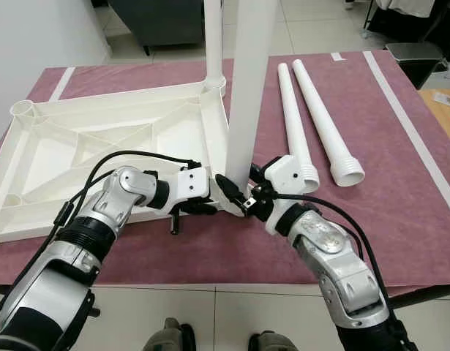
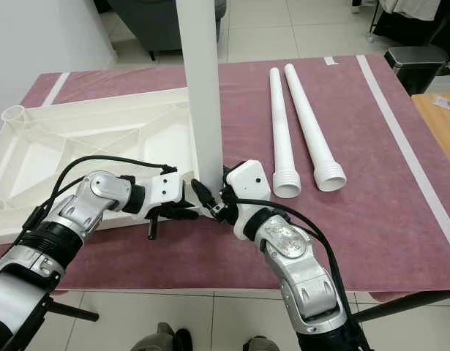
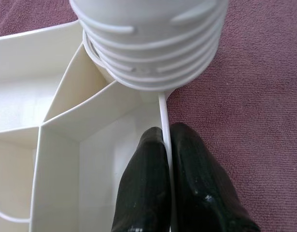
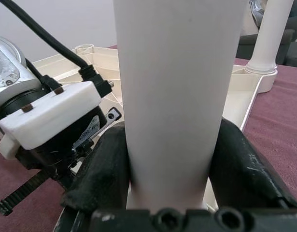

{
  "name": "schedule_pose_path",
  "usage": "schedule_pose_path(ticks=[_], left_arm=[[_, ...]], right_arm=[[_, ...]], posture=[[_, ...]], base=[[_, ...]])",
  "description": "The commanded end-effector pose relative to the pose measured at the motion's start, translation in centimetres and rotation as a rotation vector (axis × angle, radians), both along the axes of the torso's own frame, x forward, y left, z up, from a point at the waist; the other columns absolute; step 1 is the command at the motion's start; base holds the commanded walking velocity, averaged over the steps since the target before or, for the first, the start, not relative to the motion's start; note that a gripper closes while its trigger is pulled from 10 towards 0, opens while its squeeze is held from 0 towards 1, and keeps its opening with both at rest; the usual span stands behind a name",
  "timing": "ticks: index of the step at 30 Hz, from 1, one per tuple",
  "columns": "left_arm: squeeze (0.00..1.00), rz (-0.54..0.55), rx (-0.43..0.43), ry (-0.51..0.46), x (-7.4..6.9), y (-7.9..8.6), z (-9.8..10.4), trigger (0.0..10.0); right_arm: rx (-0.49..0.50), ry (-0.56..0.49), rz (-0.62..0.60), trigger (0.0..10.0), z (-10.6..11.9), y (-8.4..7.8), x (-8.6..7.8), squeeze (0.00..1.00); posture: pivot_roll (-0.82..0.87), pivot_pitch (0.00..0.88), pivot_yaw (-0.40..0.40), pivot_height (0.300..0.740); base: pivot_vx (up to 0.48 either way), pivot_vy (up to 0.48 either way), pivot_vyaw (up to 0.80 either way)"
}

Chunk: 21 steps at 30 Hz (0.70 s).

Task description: Building children table

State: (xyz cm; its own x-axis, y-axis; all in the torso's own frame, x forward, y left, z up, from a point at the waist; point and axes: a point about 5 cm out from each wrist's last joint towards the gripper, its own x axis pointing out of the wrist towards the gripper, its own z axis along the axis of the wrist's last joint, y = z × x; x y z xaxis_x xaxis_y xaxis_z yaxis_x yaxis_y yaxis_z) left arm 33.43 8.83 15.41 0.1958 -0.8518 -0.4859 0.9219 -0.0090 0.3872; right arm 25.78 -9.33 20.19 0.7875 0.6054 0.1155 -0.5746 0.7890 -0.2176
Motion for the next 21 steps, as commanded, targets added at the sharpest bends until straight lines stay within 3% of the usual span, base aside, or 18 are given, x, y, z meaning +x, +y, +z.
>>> schedule_pose_path(ticks=[1,9,19,21], left_arm=[[0.00,0.091,-0.087,-0.078,0.3,-0.1,0.4,0.0],[0.00,0.097,-0.104,-0.052,-0.3,-0.3,-0.3,0.0],[0.00,0.125,-0.145,-0.028,-0.5,-0.5,-0.6,0.0],[0.00,0.146,-0.193,-0.019,-0.4,-0.4,-0.6,0.0]], right_arm=[[-0.009,-0.003,-0.009,10.0,-0.1,-0.1,0.6,0.00],[-0.018,-0.018,-0.051,10.0,0.3,-1.3,1.8,0.00],[-0.043,0.015,-0.052,10.0,-0.4,-2.4,1.1,0.00],[-0.047,0.024,-0.048,10.0,-0.7,-2.5,1.0,0.00]], posture=[[-0.08,0.142,0.122,0.740],[-0.07,0.143,0.112,0.740],[-0.08,0.146,0.112,0.740],[-0.09,0.145,0.115,0.740]], base=[[0.000,0.000,0.00],[0.000,0.000,0.00],[0.000,0.000,0.00],[0.000,0.000,0.00]])
